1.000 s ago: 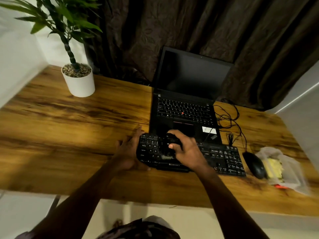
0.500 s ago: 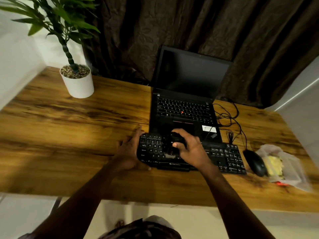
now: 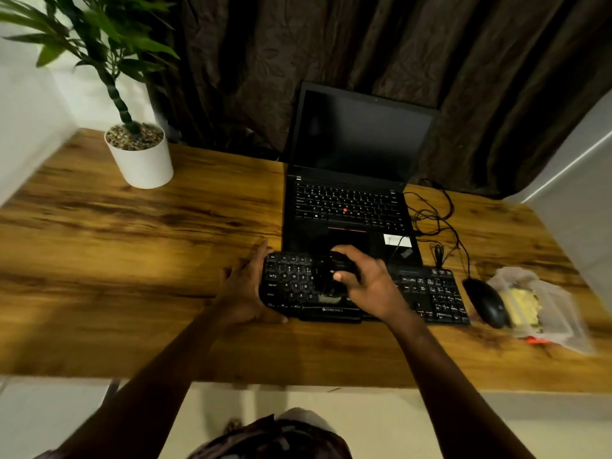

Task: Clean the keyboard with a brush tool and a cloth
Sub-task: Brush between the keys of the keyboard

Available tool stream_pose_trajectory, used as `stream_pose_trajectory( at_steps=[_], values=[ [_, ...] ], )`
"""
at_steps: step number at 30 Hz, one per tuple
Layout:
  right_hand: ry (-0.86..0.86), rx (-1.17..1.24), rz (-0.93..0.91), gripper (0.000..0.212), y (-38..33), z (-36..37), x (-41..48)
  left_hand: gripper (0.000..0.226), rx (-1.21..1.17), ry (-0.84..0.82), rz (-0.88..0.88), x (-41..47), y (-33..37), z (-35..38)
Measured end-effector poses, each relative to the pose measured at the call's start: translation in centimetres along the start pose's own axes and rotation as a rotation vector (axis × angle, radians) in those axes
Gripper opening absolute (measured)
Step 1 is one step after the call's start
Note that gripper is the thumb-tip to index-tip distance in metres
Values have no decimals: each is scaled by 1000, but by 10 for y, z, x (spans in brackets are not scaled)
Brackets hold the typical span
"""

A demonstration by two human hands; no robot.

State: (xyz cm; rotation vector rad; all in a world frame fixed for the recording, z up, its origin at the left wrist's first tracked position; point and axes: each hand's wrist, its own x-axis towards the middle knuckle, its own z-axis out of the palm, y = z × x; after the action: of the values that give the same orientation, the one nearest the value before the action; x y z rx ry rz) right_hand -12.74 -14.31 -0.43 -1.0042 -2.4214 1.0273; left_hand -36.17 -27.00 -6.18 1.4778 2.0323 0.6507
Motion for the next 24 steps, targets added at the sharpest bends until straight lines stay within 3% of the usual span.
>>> stream_pose_trajectory(
  at_steps=[7, 14, 24],
  values=[
    [-43, -64, 95, 49, 20, -24, -5, 156, 4, -3, -11, 1, -4, 2],
    [-2, -55, 30, 39, 9, -15, -5, 156, 25, -14, -19, 3, -4, 3],
    [43, -91, 103, 44, 35, -48, -24, 157, 15, -24, -34, 5, -6, 4]
  ],
)
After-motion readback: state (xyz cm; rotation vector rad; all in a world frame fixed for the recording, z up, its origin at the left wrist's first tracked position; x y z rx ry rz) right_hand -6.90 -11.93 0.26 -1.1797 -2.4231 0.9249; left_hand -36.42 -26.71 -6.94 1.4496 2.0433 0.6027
